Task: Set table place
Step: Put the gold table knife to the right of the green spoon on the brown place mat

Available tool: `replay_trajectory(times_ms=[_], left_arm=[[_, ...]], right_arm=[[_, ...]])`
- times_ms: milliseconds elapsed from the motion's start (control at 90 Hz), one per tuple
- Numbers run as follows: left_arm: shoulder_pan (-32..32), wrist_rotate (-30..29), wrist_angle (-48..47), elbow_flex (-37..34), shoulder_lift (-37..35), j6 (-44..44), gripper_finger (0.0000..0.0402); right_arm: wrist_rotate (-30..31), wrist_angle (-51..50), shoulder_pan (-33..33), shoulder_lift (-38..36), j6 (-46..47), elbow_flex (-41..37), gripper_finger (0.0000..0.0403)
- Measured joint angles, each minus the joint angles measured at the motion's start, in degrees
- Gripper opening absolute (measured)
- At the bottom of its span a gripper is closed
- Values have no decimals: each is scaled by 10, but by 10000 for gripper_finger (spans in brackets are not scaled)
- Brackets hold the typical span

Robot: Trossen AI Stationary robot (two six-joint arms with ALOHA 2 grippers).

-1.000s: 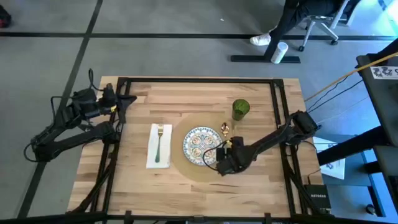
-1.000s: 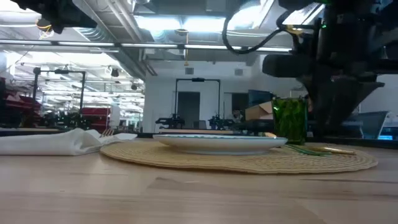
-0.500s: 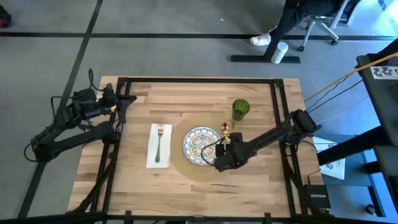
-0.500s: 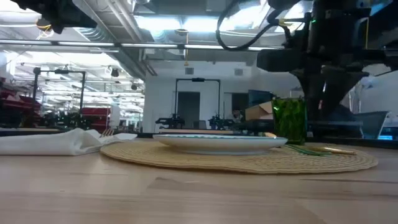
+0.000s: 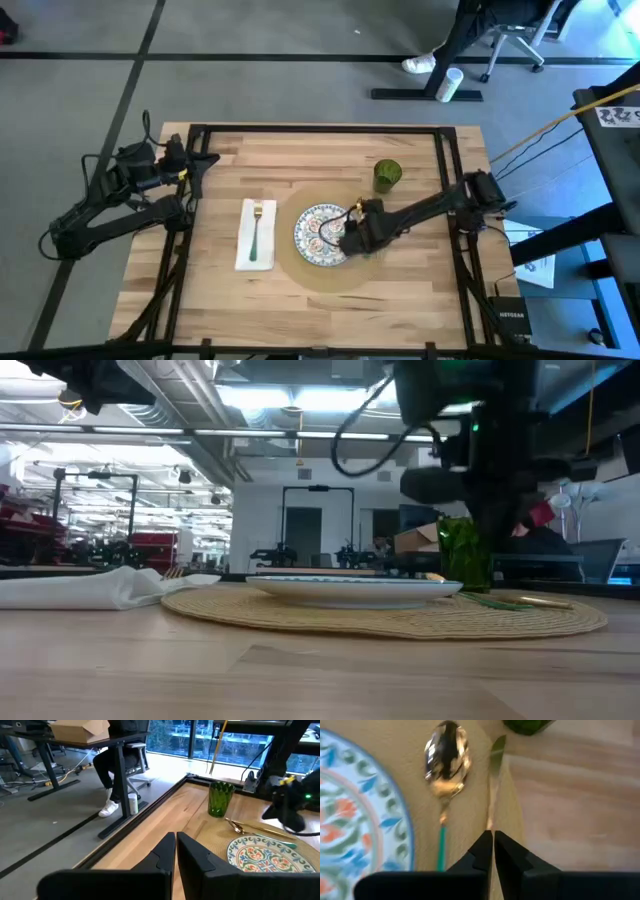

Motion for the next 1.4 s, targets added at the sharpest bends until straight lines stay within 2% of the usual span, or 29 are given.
replay_trajectory(times_ms=[189, 456, 667, 767, 956, 1300, 1400], left_arm=[[0, 0, 0, 0, 0, 1, 0], [0, 0, -13, 0, 0, 0, 0], [0, 0, -31, 0, 0, -13, 0], [0, 0, -32, 0, 0, -16, 0], [0, 0, -23, 0, 0, -19, 0], [0, 4, 1, 0, 5, -41, 0], [0, 7, 1, 0, 8, -41, 0]], right_arm=[[15, 26, -22, 0, -41, -8, 0], [35, 116, -31, 0, -134, -8, 0], [36, 242, -30, 0, -272, -8, 0], [34, 320, -30, 0, -373, -8, 0], [-34, 498, -35, 0, -584, -8, 0], [-115, 569, -70, -9, -764, -10, 0], [-147, 635, -82, -40, -806, -49, 0]])
